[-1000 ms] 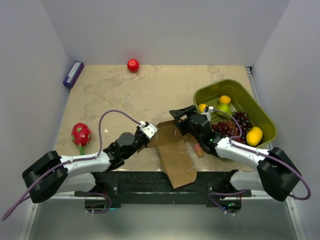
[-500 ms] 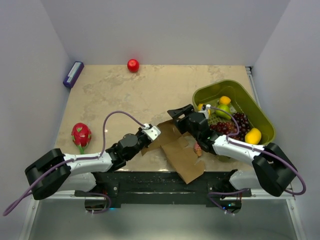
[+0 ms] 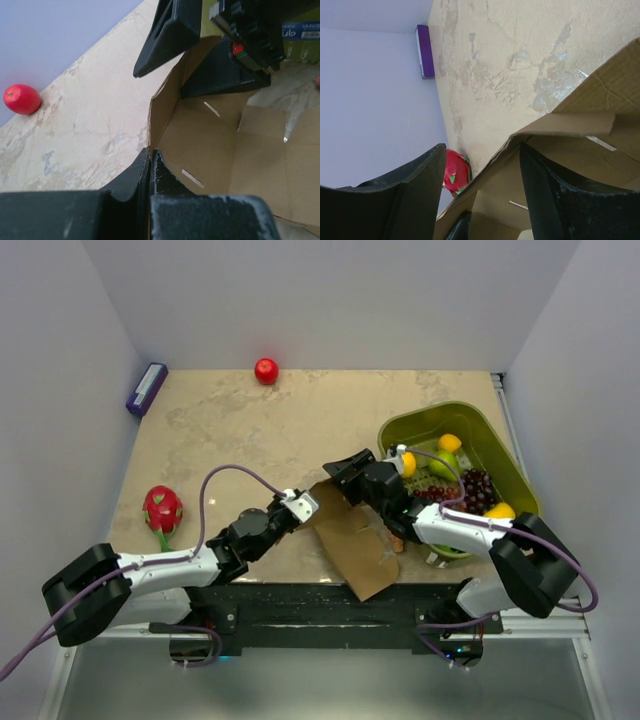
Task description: Fold the paper box
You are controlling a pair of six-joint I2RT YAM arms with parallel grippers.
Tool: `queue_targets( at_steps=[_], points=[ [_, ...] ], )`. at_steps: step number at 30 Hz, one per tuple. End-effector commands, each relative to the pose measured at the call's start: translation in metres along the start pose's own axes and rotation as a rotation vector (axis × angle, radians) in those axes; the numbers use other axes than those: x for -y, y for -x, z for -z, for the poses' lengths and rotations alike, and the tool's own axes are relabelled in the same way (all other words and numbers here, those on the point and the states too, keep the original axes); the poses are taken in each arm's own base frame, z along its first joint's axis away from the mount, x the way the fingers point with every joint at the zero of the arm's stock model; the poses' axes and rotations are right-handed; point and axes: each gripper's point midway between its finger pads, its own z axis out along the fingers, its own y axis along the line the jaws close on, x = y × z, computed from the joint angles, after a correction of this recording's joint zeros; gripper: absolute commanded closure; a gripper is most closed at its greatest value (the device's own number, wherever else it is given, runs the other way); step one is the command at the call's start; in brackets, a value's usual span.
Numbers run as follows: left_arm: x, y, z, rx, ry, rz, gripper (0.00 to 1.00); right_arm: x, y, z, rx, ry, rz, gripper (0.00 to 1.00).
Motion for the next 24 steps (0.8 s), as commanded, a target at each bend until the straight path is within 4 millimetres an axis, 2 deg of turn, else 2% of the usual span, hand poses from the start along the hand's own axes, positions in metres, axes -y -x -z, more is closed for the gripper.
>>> queue_targets(
  at_steps=[1, 7, 9, 16, 19, 24],
  points=[
    [-0.007, 0.027, 0.003, 0.113, 0.021, -0.008, 1.00, 0.037, -0.031, 0.002, -0.121, -0.135, -0.011, 0.39],
    [-0.005, 0.024, 0.002, 0.102, 0.016, -0.021, 1.00, 0.035, -0.023, 0.004, -0.081, -0.147, 0.021, 0.49],
    [-0.005, 0.027, 0.001, 0.109, 0.015, -0.018, 1.00, 0.031, -0.018, 0.006, -0.060, -0.150, 0.033, 0.49],
    [-0.003, 0.037, 0.000, 0.132, 0.002, -0.012, 1.00, 0.016, -0.003, 0.015, 0.005, -0.151, 0.087, 0.38],
    [-0.007, 0.039, 0.003, 0.137, 0.019, -0.001, 1.00, 0.012, -0.001, 0.017, 0.021, -0.158, 0.116, 0.35],
    [-0.017, 0.040, 0.015, 0.146, 0.059, 0.019, 1.00, -0.002, -0.010, 0.017, 0.018, -0.139, 0.142, 0.35]
  ],
)
